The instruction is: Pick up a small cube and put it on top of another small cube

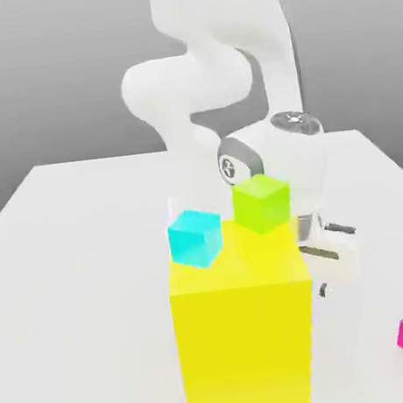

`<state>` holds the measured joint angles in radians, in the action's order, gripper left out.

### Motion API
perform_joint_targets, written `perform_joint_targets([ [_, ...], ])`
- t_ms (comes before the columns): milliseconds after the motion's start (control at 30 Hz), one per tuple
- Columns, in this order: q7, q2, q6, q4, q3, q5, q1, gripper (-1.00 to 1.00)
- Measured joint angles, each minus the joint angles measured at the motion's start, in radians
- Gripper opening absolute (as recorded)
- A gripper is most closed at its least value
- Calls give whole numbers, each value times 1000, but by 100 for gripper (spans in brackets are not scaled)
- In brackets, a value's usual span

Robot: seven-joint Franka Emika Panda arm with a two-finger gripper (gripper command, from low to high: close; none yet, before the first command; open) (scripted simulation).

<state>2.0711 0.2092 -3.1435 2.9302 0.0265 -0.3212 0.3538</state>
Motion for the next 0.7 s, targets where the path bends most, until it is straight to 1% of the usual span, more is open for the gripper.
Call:
perform_joint_targets([
  [33, 0, 20, -18, -1, -33, 5, 37, 0],
  [67, 2, 35, -31, -2, -58, 7, 65, -100],
  [300, 3, 36, -35, -2, -63, 7, 70, -100],
  [400, -21, -12, 7, 2, 16, 26, -10, -100],
  [500, -80, -71, 57, 13, 133, 98, -111, -100],
  [567, -139, -113, 90, 22, 203, 179, -160, -100],
  [633, -203, -156, 123, 31, 241, 272, -167, -100],
  [700, -250, -199, 157, 41, 253, 343, -150, -100],
])
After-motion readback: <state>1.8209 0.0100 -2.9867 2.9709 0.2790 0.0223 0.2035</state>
